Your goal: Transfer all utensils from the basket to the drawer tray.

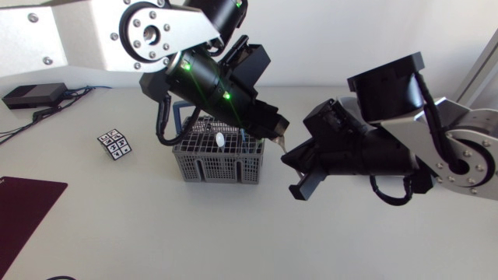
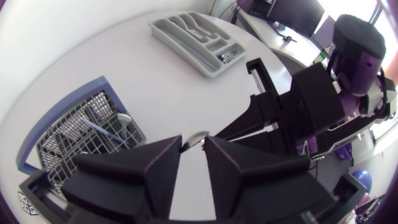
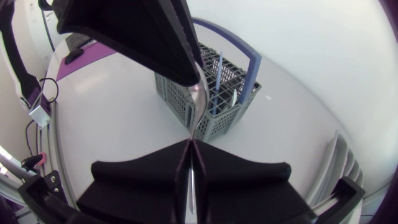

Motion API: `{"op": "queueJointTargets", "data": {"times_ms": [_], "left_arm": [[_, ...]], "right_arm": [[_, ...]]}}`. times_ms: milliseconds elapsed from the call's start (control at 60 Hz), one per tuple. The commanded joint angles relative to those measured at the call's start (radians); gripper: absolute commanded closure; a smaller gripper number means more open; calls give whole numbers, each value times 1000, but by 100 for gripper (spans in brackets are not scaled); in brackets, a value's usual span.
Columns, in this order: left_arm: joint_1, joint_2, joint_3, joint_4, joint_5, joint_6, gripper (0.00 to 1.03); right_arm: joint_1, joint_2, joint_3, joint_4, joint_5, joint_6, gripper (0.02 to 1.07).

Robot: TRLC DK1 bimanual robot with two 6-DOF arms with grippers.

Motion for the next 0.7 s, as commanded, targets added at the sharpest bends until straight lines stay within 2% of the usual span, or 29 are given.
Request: {"op": "queueJointTargets", "data": {"times_ms": [0,83,283,367,500,683], "left_arm": [[21,-46,52,62,6,-44,46],[39,-76,65,103,6,-61,38],[88,-146,37,186,6,-61,36],[113,-160,26,188,4,-34,36],[165,-168,-29,186,-2,71,32],[185,-177,-142,215,-2,233,29]], "right_arm": [[2,-5,-12,-39,-27,-23,101],[-1,-11,-22,-45,-36,-35,101],[-32,-54,-58,-77,-52,-90,101],[-75,-80,-67,-97,-75,-131,101],[-216,-105,-70,-149,-156,-250,101],[-475,-63,-65,-198,-264,-484,101]]}}
